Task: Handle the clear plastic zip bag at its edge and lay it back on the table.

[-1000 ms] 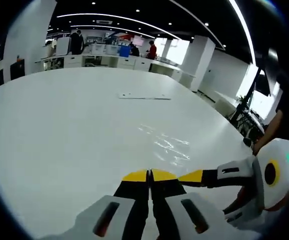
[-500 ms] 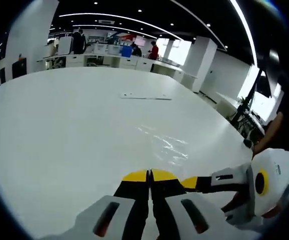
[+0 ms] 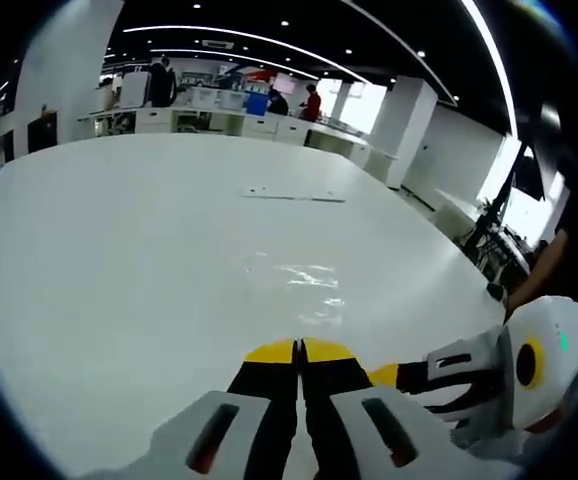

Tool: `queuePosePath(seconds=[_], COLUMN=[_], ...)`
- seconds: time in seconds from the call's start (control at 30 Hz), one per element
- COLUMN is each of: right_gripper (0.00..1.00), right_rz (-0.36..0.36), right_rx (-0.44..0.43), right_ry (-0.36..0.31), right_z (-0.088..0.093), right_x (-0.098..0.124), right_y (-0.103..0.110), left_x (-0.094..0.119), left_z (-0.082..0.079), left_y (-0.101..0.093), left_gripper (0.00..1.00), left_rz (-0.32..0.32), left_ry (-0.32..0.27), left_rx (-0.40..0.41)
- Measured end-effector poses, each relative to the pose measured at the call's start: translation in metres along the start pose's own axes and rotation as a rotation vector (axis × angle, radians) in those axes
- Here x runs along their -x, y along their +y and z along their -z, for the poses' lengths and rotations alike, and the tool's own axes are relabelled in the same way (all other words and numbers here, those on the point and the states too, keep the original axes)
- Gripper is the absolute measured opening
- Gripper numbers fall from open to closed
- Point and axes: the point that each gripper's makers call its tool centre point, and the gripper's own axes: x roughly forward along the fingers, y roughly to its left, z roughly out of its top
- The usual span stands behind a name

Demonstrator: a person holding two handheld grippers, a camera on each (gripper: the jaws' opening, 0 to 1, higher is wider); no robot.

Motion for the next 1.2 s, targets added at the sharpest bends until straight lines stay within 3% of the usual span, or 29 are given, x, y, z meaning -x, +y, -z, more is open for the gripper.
queuePosePath(seconds=[0.5, 0.77, 1.1, 1.2], right_gripper=[0.00, 0.00, 0.00, 0.00], right_rz=[-0.004, 0.000, -0.001, -0.006], right_rx=[0.055, 0.090, 0.142, 0.160], right_ry=[0.001, 0.017, 0.038, 0.041], right_z=[0.003, 0.005, 0.011, 0.011], right_x=[0.006, 0.010, 0.008, 0.008], right_y=[-0.003, -0.008, -0.013, -0.013], left_x=[0.002, 0.010, 0.017, 0.020], left_z=[0.007, 0.017, 0.019, 0.019], left_y=[0.003, 0.010, 0.020, 0.023], left_gripper=[0.00, 0.12, 0.19, 0.22], left_rz=[-0.008, -0.018, -0.032, -0.045], left_ry=[0.000, 0.013, 0.032, 0.043], left_rx=[-0.013, -0.071, -0.206, -0.279])
